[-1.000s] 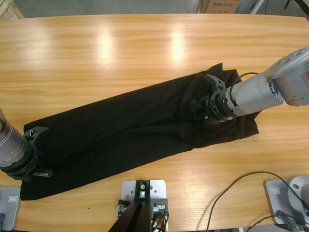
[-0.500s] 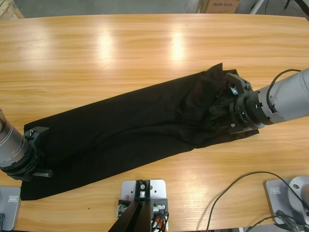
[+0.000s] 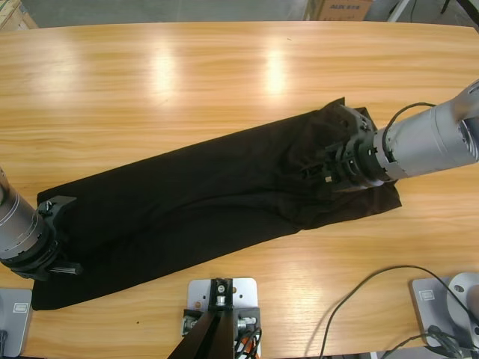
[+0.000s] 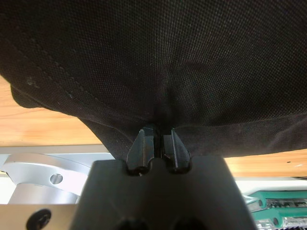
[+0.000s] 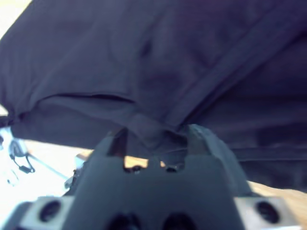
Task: Fold clothes
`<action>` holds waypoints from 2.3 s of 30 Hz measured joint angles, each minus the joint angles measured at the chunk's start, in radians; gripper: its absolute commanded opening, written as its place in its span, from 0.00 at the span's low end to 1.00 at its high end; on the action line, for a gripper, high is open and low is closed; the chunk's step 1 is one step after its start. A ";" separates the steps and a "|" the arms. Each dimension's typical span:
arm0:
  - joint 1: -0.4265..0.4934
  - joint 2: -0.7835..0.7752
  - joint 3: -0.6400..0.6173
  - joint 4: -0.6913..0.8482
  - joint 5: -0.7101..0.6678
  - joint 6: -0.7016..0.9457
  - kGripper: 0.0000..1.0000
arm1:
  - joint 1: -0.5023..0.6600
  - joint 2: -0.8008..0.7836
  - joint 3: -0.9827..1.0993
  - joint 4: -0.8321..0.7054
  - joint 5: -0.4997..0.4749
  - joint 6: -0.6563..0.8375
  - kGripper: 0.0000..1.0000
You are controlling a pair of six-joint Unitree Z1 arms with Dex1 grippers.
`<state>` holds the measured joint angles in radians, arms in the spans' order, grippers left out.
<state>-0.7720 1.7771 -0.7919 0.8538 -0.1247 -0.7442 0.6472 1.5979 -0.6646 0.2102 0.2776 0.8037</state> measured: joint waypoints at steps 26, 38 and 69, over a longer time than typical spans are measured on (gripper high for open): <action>-0.002 0.000 0.000 0.000 0.000 0.000 0.00 | -0.163 0.015 0.170 -0.255 0.041 0.052 0.86; -0.005 0.000 0.000 0.000 0.000 0.000 0.00 | -0.143 0.015 0.163 -0.257 0.041 0.051 0.86; -0.005 0.007 0.000 0.000 0.000 0.000 0.00 | -0.127 0.072 0.158 -0.310 0.041 0.051 0.74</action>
<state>-0.7773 1.7846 -0.7921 0.8536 -0.1248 -0.7441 0.5200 1.6702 -0.5071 -0.0996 0.3188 0.8546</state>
